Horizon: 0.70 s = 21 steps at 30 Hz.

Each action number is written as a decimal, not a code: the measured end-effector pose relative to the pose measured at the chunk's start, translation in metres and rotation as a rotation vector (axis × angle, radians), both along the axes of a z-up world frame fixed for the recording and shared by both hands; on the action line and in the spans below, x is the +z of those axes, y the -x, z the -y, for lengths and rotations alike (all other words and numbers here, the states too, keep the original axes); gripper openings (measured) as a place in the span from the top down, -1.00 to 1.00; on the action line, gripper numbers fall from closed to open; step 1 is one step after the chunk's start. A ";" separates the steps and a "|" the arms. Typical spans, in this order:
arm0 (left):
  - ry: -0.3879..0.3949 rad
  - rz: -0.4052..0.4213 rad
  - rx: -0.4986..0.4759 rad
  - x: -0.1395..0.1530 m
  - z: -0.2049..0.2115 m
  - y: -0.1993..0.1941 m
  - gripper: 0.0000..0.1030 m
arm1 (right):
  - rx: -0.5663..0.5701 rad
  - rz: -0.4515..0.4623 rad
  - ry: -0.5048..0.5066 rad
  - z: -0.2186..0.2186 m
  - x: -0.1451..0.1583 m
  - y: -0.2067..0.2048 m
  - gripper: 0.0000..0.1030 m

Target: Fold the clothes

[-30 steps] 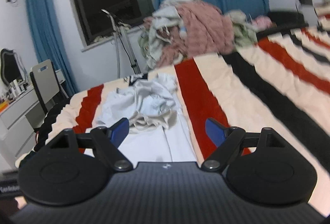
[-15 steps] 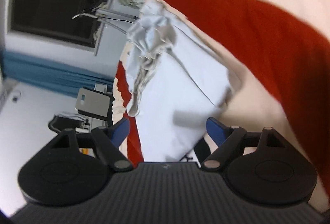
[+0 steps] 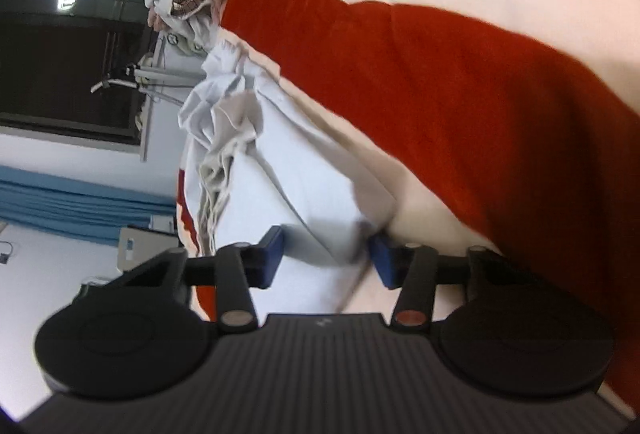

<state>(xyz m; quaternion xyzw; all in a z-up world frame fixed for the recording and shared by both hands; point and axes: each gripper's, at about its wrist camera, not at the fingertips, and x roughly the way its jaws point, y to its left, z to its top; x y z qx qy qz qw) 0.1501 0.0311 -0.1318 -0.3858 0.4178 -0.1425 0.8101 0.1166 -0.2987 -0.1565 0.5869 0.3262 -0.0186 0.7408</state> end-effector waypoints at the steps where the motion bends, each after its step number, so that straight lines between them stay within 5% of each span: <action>1: -0.022 0.011 -0.003 0.001 0.002 0.000 -0.32 | -0.002 0.006 -0.007 -0.001 0.000 -0.003 0.30; 3: -0.054 0.024 -0.002 0.001 0.005 0.001 -0.11 | 0.014 0.028 0.010 -0.005 0.004 -0.002 0.54; 8: -0.062 0.053 0.029 0.003 0.002 0.004 0.83 | 0.033 0.107 0.035 -0.005 0.017 0.004 0.69; 13: -0.013 0.149 0.054 0.024 -0.008 0.018 0.87 | 0.045 0.180 0.060 -0.006 0.033 0.012 0.73; 21: 0.014 0.330 0.052 0.079 -0.022 0.092 0.91 | 0.075 0.286 0.172 -0.010 0.078 0.069 0.74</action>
